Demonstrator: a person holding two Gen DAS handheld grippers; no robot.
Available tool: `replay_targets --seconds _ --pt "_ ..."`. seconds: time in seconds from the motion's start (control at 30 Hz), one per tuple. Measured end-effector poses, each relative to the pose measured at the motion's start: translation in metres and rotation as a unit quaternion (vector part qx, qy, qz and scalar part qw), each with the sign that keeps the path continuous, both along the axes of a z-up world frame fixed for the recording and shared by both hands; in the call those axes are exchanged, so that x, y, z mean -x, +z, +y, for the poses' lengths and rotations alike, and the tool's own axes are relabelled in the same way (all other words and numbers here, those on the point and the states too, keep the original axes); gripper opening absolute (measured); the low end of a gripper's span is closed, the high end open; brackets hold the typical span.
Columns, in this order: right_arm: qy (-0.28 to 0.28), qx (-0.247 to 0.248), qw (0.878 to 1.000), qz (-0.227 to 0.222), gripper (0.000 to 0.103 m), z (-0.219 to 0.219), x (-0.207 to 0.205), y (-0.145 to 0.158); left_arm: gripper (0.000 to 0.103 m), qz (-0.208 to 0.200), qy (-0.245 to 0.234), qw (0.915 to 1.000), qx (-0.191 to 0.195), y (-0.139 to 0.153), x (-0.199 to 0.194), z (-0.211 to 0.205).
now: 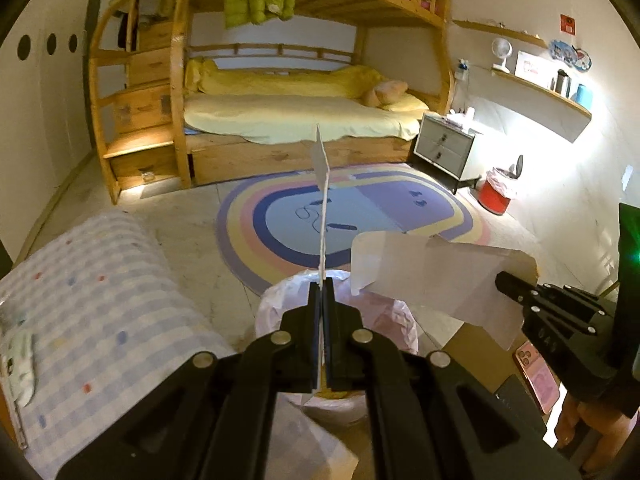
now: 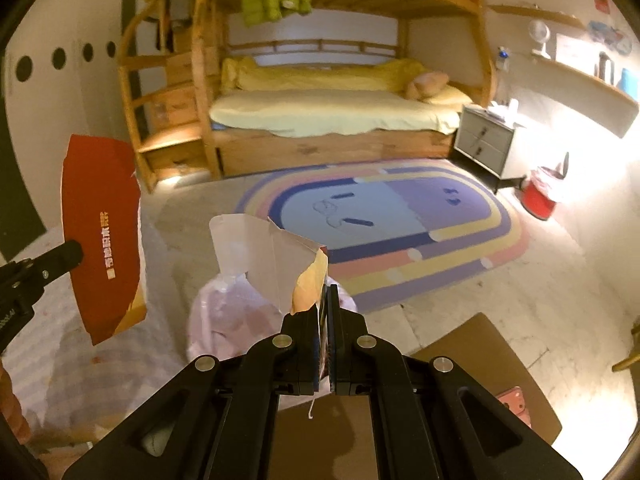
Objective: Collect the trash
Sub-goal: 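Carry paper and cardboard to the wastebasket and open both grippers over it, then return both tools over the table toward the clear plastic bag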
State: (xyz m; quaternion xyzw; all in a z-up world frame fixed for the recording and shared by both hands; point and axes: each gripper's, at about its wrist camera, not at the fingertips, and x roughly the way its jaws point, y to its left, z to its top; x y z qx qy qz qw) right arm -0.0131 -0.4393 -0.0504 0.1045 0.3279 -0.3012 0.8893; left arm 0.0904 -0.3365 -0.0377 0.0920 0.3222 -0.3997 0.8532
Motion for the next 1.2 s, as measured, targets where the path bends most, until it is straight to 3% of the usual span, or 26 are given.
replay_targets --seconds 0.17,0.3,0.33,0.37,0.43,0.47,0.9,1.2 --pt "-0.007 -0.002 1.000 0.015 0.003 -0.014 -0.021 -0.014 0.005 0.005 -0.005 1.0000 -0.005 -0.008 -0.016 -0.016" --pt "-0.002 -0.006 1.000 0.027 0.006 -0.019 -0.038 -0.028 0.039 0.001 0.008 1.0000 0.003 -0.003 -0.025 -0.009" --pt "0.004 -0.008 0.999 0.033 0.009 -0.019 -0.044 -0.031 0.042 0.001 0.013 0.9999 0.006 -0.002 -0.027 -0.005" --pt "0.010 -0.011 0.999 0.038 0.013 -0.017 -0.049 -0.034 0.043 0.002 0.019 0.9998 0.008 -0.001 -0.029 0.001" --pt "0.017 -0.015 0.999 0.044 0.039 -0.013 -0.054 -0.038 0.044 0.005 0.034 0.9994 0.008 0.001 -0.033 0.015" --pt "0.020 -0.016 0.999 0.041 0.041 -0.011 -0.054 -0.037 0.045 0.006 0.040 0.9991 0.008 0.002 -0.034 0.021" --pt "0.061 -0.029 0.998 0.002 0.042 0.035 -0.017 0.005 0.047 -0.005 0.111 0.9938 0.005 0.024 -0.013 0.101" --pt "0.182 -0.041 0.982 -0.028 0.042 0.106 -0.027 0.037 0.059 -0.035 0.170 0.9847 -0.011 0.040 0.006 0.174"
